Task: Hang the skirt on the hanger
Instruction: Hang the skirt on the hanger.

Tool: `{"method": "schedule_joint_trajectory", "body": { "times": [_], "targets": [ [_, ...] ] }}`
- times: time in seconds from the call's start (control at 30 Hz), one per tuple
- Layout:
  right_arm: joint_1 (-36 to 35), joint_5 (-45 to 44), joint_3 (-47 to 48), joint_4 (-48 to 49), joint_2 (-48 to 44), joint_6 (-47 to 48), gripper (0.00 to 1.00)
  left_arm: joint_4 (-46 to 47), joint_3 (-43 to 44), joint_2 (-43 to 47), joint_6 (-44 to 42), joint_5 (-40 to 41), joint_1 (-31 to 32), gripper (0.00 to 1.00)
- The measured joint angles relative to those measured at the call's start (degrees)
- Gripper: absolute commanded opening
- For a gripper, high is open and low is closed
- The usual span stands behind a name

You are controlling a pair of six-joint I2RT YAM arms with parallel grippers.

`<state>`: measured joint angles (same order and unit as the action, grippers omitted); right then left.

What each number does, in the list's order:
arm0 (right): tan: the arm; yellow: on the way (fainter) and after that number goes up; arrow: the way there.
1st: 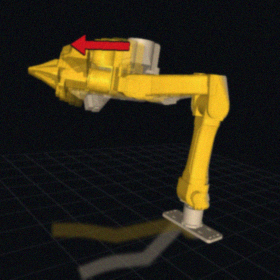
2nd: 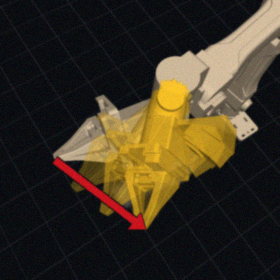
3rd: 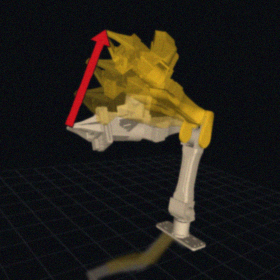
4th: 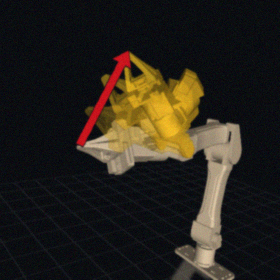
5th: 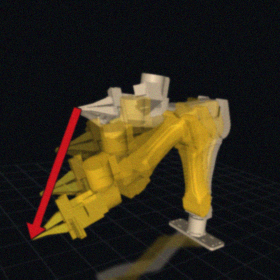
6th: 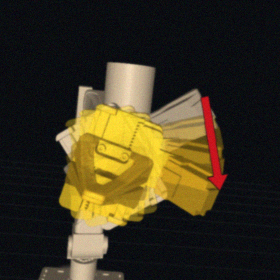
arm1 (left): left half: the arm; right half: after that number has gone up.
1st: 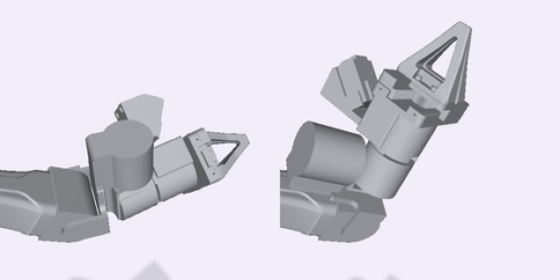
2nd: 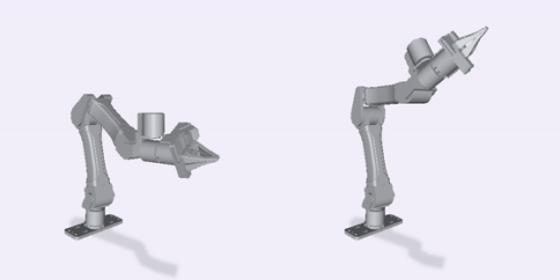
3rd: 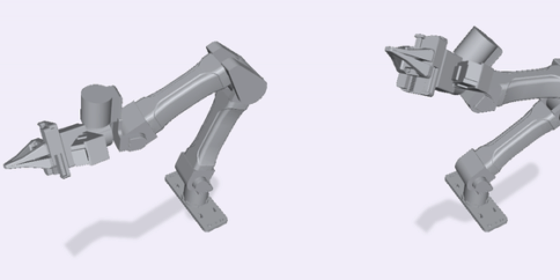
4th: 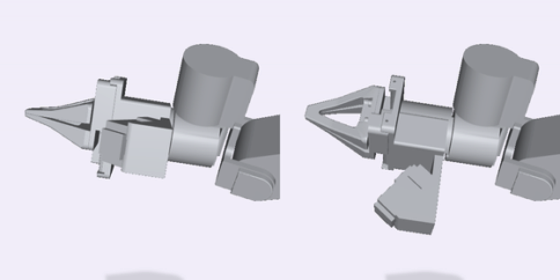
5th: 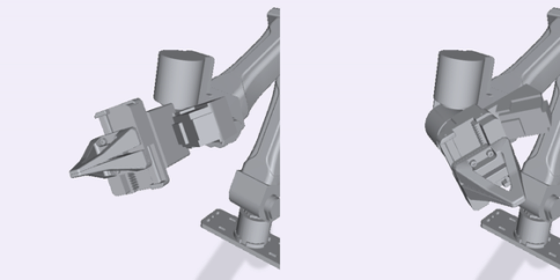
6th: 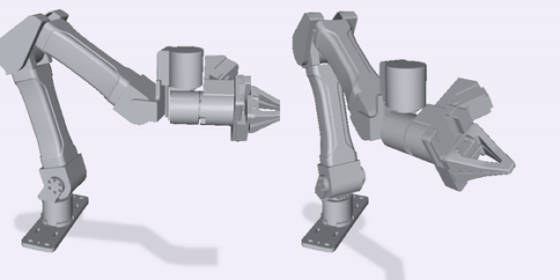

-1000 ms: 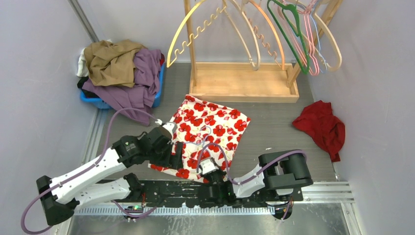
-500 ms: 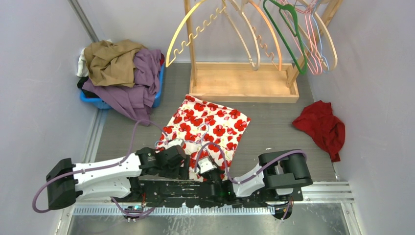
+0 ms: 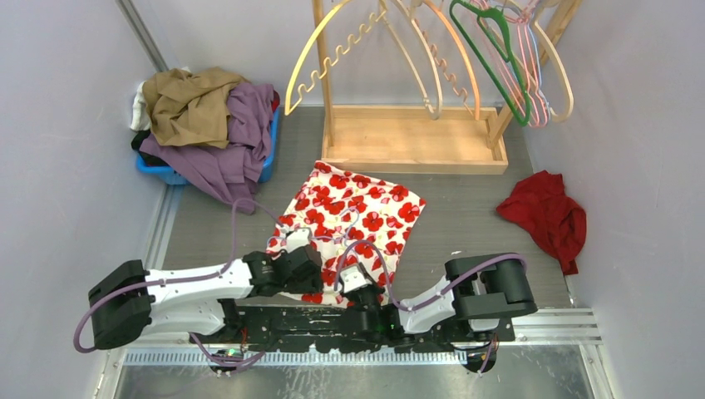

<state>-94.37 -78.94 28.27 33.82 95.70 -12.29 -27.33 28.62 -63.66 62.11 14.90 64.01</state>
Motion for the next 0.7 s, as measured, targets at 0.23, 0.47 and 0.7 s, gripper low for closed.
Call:
{"method": "schedule_joint_trajectory", "body": {
  "times": [0.23, 0.47, 0.7],
  "targets": [
    [0.22, -0.17, -0.20, -0.83, -0.11, -0.81, 0.01, 6.49, -2.71, -0.48, 1.73, -0.09, -0.33, 0.22],
    [4.63, 1.16, -1.92, 3.43, -0.35, 2.10, 0.01, 5.88, -7.67, 7.91, 3.91, -0.98, -0.35, 0.22],
    [11.89, 9.40, -2.86, 5.40, -4.83, 6.36, 0.01, 4.42, -10.58, 13.38, 5.55, -1.11, -0.37, 0.22]
  ]
}}
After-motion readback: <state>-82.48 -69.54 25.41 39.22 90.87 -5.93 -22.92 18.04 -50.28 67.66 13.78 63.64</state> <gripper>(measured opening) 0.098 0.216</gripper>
